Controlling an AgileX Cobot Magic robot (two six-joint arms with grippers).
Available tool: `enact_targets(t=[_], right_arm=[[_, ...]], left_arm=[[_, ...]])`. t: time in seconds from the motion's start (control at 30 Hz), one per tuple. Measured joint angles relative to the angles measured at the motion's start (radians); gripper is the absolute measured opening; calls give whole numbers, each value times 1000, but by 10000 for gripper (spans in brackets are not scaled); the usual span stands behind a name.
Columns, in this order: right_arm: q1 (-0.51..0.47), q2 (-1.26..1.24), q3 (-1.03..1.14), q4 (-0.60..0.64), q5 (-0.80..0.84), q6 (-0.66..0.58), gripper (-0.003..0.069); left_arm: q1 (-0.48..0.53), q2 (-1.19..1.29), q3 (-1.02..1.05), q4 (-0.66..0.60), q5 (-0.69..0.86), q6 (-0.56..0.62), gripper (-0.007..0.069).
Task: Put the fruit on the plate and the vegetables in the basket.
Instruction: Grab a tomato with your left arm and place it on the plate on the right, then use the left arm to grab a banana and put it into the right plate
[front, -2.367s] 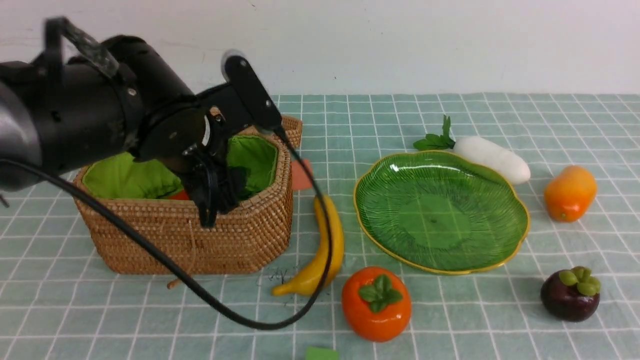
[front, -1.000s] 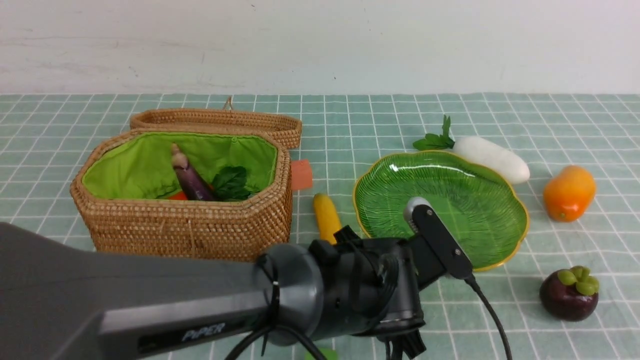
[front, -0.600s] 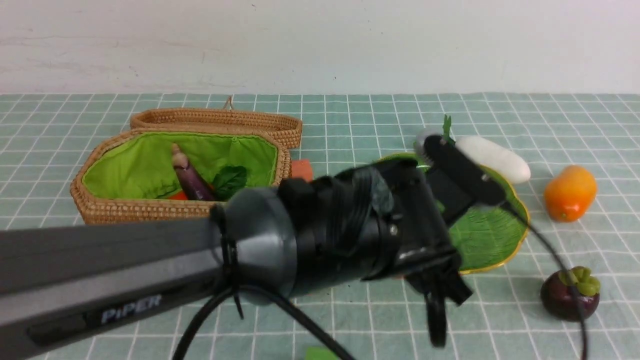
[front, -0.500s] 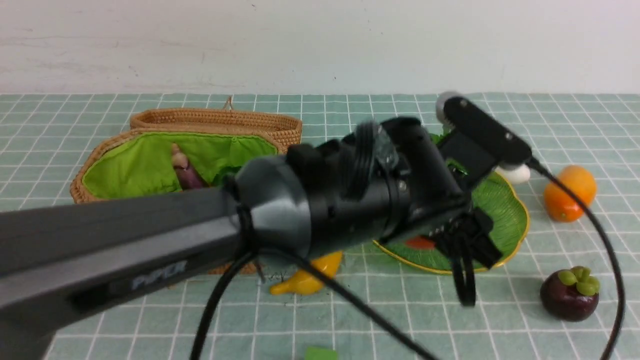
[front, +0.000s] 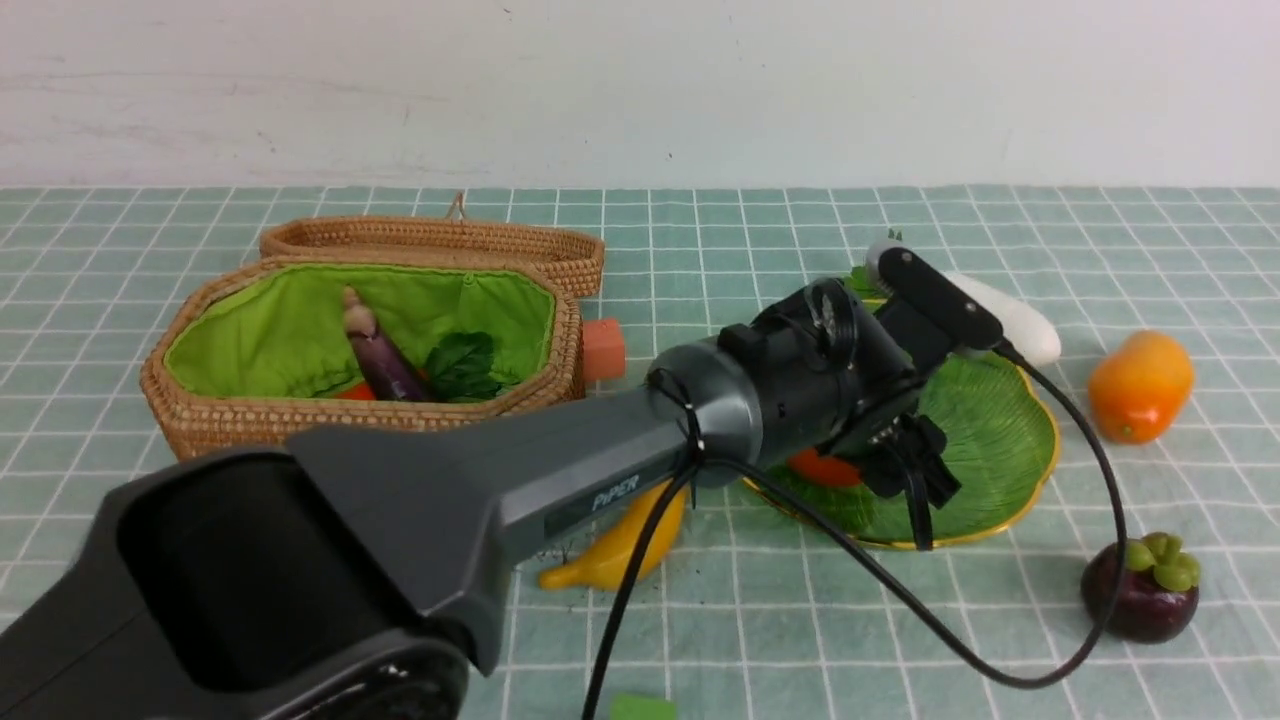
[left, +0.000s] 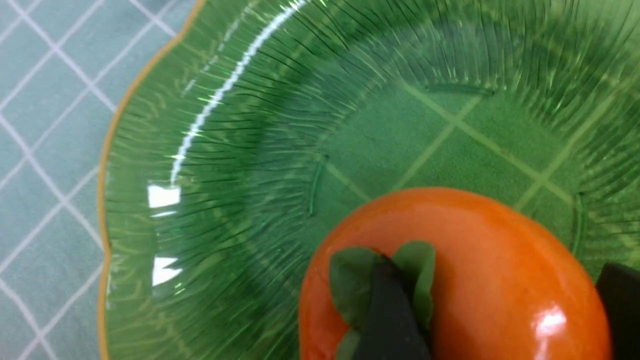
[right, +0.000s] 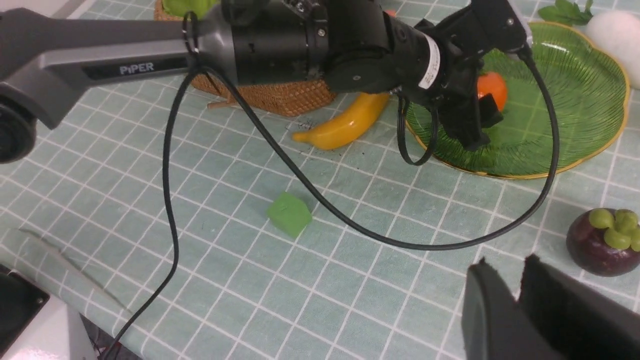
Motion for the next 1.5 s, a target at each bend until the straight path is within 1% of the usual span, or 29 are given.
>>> enact_targets(t=[0.1, 0.17, 0.2, 0.23, 0.33, 0.37, 0.47, 0.5, 0.53, 0.57, 0.7, 0.73, 0.77, 0.8, 0.87, 0.9, 0.97, 1.0, 1.03, 1.07, 1.1, 1.17, 1.2, 1.23, 1.27, 1.4, 1.5], right_arm=[[0, 0, 0, 3, 1, 0, 108], [0, 0, 0, 3, 1, 0, 108], [0, 0, 0, 4, 1, 0, 108], [0, 0, 0, 4, 1, 0, 108], [0, 0, 0, 5, 1, -6, 108], [0, 0, 0, 6, 0, -13, 108], [0, 0, 0, 7, -2, -15, 108], [0, 0, 0, 7, -2, -15, 108], [0, 0, 0, 7, -3, -16, 108], [0, 0, 0, 7, -3, -16, 108], [0, 0, 0, 7, -4, -21, 108], [0, 0, 0, 7, -4, -21, 108], [0, 0, 0, 7, -5, -22, 108], [0, 0, 0, 7, -7, -23, 108], [0, 0, 0, 7, -7, -23, 108], [0, 0, 0, 7, -7, -23, 108], [0, 0, 0, 7, -7, -23, 108], [0, 0, 0, 7, -7, -23, 108], [0, 0, 0, 8, -7, -27, 108], [0, 0, 0, 8, -7, -33, 108], [0, 0, 0, 8, -7, -36, 108], [0, 0, 0, 17, -7, -43, 108], [0, 0, 0, 17, -7, -43, 108], [0, 0, 0, 21, -7, -44, 108], [0, 0, 0, 22, -7, -46, 108], [0, 0, 0, 24, -7, -46, 108], [0, 0, 0, 26, -7, -47, 108]], left_arm=[[0, -8, -2, -12, -1, 0, 510], [0, -30, -2, -35, 14, 0, 565], [0, -35, -2, -40, 18, 0, 573], [0, -67, -2, -61, 41, 0, 601], [0, -113, -3, -80, 77, 0, 615], [0, -136, -4, -93, 109, 0, 614], [0, -184, -5, -125, 225, 0, 586], [0, -197, -5, -133, 266, 0, 570], [0, -242, -5, -152, 400, 0, 496], [0, -247, -5, -154, 411, 0, 487], [0, -327, -10, -155, 592, -10, 234], [0, -329, -10, -155, 603, -14, 213], [0, -330, -12, -161, 631, -26, 163], [0, -325, -11, -166, 649, -34, 137], [2, -308, 10, -172, 664, -43, 126], [4, -294, 30, -173, 663, -43, 140], [13, -267, 73, -180, 655, -45, 197], [14, -264, 77, -180, 654, -46, 204], [28, -243, 104, -183, 632, -46, 269], [39, -230, 115, -183, 621, -46, 311], [44, -226, 116, -183, 617, -46, 328], [74, -201, 123, -181, 589, -46, 427], [77, -199, 124, -181, 588, -46, 433], [92, -191, 125, -178, 575, -46, 470], [104, -182, 126, -175, 570, -46, 491], [126, -148, 126, -172, 553, -46, 511], [134, -106, 126, -168, 549, -46, 496]])
